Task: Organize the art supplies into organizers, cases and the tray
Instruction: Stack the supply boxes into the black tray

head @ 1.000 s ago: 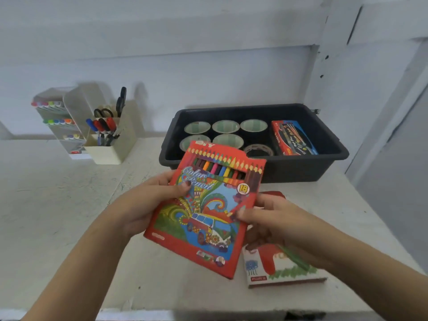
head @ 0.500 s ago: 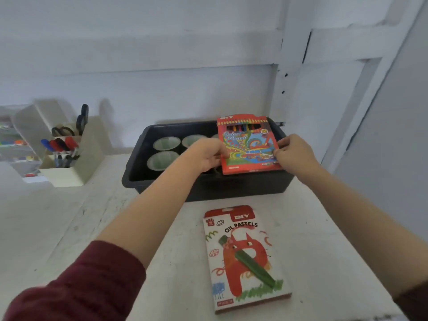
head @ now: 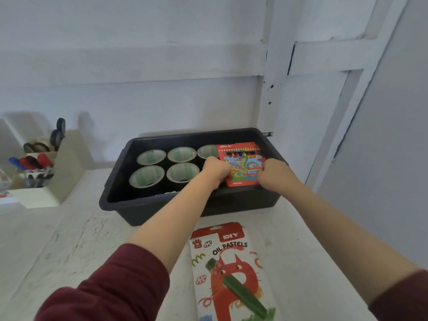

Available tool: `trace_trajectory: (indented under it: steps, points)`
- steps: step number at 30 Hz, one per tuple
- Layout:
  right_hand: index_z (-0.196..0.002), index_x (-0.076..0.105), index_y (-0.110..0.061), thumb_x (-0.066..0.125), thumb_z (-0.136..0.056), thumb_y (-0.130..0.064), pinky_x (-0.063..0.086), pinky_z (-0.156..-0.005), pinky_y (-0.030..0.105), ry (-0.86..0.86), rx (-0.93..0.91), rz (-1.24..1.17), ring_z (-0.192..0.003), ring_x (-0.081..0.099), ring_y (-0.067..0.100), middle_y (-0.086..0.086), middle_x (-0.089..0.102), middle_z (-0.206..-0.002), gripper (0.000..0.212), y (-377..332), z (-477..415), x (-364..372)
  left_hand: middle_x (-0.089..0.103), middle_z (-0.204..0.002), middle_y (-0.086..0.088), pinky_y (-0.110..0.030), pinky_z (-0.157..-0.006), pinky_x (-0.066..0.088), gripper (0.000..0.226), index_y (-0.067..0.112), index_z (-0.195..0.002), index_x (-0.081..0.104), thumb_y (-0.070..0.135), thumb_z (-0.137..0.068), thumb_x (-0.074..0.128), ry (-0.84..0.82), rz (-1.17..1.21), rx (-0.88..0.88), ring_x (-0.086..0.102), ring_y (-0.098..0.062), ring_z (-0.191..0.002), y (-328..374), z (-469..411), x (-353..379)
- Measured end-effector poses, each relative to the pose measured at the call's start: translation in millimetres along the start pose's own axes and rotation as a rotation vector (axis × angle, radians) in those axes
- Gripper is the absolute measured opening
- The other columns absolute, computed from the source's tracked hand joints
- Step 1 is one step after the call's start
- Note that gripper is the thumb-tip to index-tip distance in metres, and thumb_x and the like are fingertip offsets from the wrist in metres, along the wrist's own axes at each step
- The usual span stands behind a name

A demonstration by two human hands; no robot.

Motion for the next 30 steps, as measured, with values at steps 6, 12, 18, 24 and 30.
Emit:
trace_trajectory:
  steps: [6,12,18,24,30]
  points:
    - [-0.127,0.047,-0.007,0.053,-0.095,-0.024,0.051,-0.081,0.029,0.016,0.002,0.028,-0.103,0.060,0.022,0.010,0.059,-0.120,0.037,-1,2,5,0.059,-0.096,-0.009,-0.021,-0.057,0.043,0.021,0.001,-0.103,0.058,0.006,-0.084,0.066,0.065,-0.306,0.140,0.055,-0.015,-0.077,15,13,-7]
    - [-0.111,0.054,-0.016,0.058,-0.092,-0.025,0.049,-0.070,0.015,0.331,-0.327,-0.201,-0.093,0.059,0.012,-0.004,0.056,-0.105,0.021,-16,47,-15,0.064,-0.100,0.000,-0.016,-0.057,0.048,0.029,0.011,-0.114,0.057,0.009,-0.086,0.063,0.049,-0.303,0.461,0.062,-0.009,-0.083,30,77,-24]
    - [-0.075,0.052,-0.020,0.049,-0.094,-0.041,0.033,-0.052,0.014,0.048,-0.325,-0.017,-0.060,0.052,0.004,-0.009,0.054,-0.066,0.029,-9,104,20,0.067,-0.071,-0.004,-0.019,-0.046,0.046,0.019,0.008,-0.086,0.065,0.023,-0.093,0.056,-0.472,-0.545,0.056,0.057,-0.007,-0.047,-36,144,-47]
    - [-0.093,0.054,-0.019,0.030,-0.097,-0.052,0.045,-0.051,0.018,-0.396,-0.023,0.210,-0.060,0.058,0.009,-0.007,0.054,-0.072,0.041,23,127,76,0.068,-0.081,-0.001,-0.022,-0.057,0.056,0.031,0.010,-0.103,0.057,0.040,-0.094,0.054,-0.442,-0.799,-0.327,0.065,-0.011,-0.060,-115,160,-52]
    - [-0.086,0.054,-0.023,0.036,-0.097,-0.049,0.039,-0.056,0.014,-0.282,-0.081,0.045,-0.070,0.057,0.004,-0.011,0.059,-0.079,0.034,28,136,80,0.059,-0.081,0.014,-0.017,-0.058,0.055,0.012,0.026,-0.095,0.045,0.032,-0.094,0.056,-0.305,-0.509,-0.093,0.063,-0.007,-0.070,-119,177,-38]
Point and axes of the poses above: each hand's wrist, its own z-axis away from the middle knuckle, its own x-axis out of the palm, y = z × x, the point moved 7 cm from there along -z, towards the middle knuckle
